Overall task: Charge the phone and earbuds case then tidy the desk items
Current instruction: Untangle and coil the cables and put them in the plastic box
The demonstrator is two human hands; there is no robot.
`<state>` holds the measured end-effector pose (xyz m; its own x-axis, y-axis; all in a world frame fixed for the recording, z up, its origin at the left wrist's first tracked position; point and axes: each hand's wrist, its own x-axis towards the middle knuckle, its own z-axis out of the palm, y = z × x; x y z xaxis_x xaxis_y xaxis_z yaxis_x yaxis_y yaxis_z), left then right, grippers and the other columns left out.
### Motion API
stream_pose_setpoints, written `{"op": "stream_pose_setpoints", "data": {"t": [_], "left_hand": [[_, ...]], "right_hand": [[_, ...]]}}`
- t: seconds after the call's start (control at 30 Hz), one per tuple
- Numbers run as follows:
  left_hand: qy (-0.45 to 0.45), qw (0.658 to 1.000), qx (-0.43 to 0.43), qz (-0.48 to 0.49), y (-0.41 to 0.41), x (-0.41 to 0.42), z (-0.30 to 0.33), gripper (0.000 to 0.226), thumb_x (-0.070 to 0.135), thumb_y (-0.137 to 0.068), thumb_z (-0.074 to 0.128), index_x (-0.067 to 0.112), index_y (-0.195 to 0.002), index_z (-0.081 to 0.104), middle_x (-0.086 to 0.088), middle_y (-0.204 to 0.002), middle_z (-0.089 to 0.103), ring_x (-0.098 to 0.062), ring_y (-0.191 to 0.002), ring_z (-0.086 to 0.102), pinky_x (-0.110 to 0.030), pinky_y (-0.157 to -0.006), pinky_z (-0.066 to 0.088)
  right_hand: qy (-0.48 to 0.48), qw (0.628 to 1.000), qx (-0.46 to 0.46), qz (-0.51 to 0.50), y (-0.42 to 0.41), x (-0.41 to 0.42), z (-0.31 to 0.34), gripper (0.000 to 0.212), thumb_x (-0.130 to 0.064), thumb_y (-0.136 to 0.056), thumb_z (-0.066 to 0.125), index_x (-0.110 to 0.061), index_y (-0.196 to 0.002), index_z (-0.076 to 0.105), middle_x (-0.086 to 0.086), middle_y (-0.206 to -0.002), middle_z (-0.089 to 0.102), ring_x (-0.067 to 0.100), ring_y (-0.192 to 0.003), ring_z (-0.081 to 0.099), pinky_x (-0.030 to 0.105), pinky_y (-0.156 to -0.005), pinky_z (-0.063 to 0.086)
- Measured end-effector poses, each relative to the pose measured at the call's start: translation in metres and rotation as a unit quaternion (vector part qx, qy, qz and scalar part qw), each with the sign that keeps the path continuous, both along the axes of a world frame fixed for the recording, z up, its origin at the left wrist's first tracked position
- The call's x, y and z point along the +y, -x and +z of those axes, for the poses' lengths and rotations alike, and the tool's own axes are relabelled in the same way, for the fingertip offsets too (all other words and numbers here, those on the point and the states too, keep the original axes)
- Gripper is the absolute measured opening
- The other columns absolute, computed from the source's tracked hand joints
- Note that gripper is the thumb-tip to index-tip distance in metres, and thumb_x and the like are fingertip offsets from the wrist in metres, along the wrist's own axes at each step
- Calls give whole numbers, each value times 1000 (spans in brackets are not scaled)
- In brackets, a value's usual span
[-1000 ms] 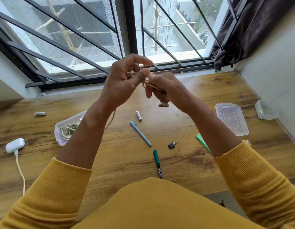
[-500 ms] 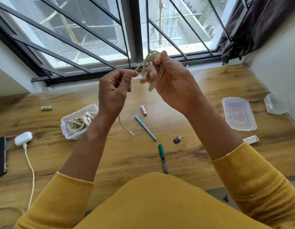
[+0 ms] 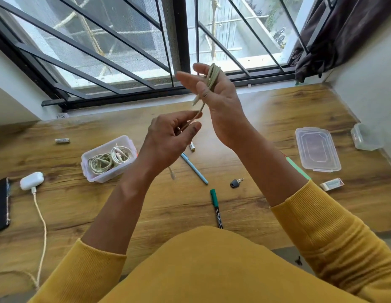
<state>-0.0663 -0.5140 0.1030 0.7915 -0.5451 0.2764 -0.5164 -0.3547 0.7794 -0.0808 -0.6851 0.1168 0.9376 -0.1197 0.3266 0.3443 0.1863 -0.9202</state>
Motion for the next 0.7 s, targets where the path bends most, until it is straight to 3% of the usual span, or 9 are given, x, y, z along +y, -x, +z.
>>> {"op": "stream_pose_setpoints", "data": {"t": [0.1, 0.17, 0.23, 0.3, 0.43, 0.5, 0.57, 0.63, 0.7], "left_hand": [[-39, 999, -25, -14, -5, 6, 13, 26, 27, -103, 68, 25, -129, 74, 7, -70, 66, -17, -64, 61, -46, -63, 56], [-81, 995, -34, -38, -10, 13, 22, 17, 28, -103, 70, 29, -117, 79, 8, -65, 62, -12, -57, 55, -42, -57, 50], [-132, 988, -20, -72, -14, 20, 30, 11, 31, -101, 71, 31, -105, 81, 11, -60, 59, -7, -54, 49, -29, -54, 40], [-160, 984, -12, -77, -15, 25, 35, 8, 33, -98, 74, 30, -101, 81, 14, -61, 60, -4, -55, 51, -21, -57, 38], [-169, 983, -34, -60, -17, 30, 36, 5, 39, -93, 80, 34, -94, 81, 9, -64, 65, -5, -59, 57, -26, -60, 43], [-185, 980, -51, -49, -20, 33, 37, 8, 43, -90, 82, 36, -88, 80, 8, -68, 68, -9, -66, 62, -33, -65, 49], [-195, 978, -67, -35, -21, 36, 39, 13, 47, -86, 83, 35, -87, 79, 12, -74, 70, -6, -76, 66, -36, -73, 50], [-204, 974, -91, -31, -21, 38, 38, 18, 53, -84, 81, 35, -88, 79, 16, -81, 71, -3, -86, 63, -39, -86, 45], [-224, 967, -122, -24, -21, 40, 38, 26, 62, -81, 76, 37, -89, 78, 21, -85, 70, -8, -95, 59, -46, -99, 38]], "right_hand": [[147, 987, 30, -57, 1, 2, -7, 32, -5, -108, 44, -1, -139, 46, 13, -113, 76, 20, -113, 72, 36, -104, 55], [218, 971, 73, -66, 1, 1, -15, 34, -14, -102, 48, -5, -134, 52, 8, -89, 73, 23, -87, 75, 47, -84, 62], [251, 959, 124, -45, 4, -1, -22, 37, -23, -98, 49, -3, -128, 57, 6, -72, 67, 27, -68, 71, 47, -65, 60], [290, 945, 149, -10, 8, -2, -24, 42, -36, -104, 43, -2, -117, 64, 7, -63, 66, 25, -57, 65, 39, -57, 53], [326, 923, 175, 104, 21, -1, -14, 81, -49, -115, 13, -6, -71, 65, 16, -60, 62, 27, -51, 55, 31, -58, 48], [325, 911, 201, 156, 25, -3, -10, 91, -56, -111, 4, -1, -83, 71, 17, -64, 58, 28, -55, 52, 34, -61, 49], [324, 896, 225, 202, 26, -5, -8, 97, -61, -108, 0, 0, -102, 75, 12, -62, 53, 24, -55, 51, 45, -68, 53], [324, 884, 243, 234, 27, -5, -7, 100, -63, -107, -1, 1, -106, 75, 5, -58, 50, 17, -51, 49, 57, -80, 57], [318, 874, 259, 261, 28, -6, -6, 101, -65, -106, -1, 2, -107, 76, 2, -56, 47, 14, -50, 47, 61, -86, 57]]}}
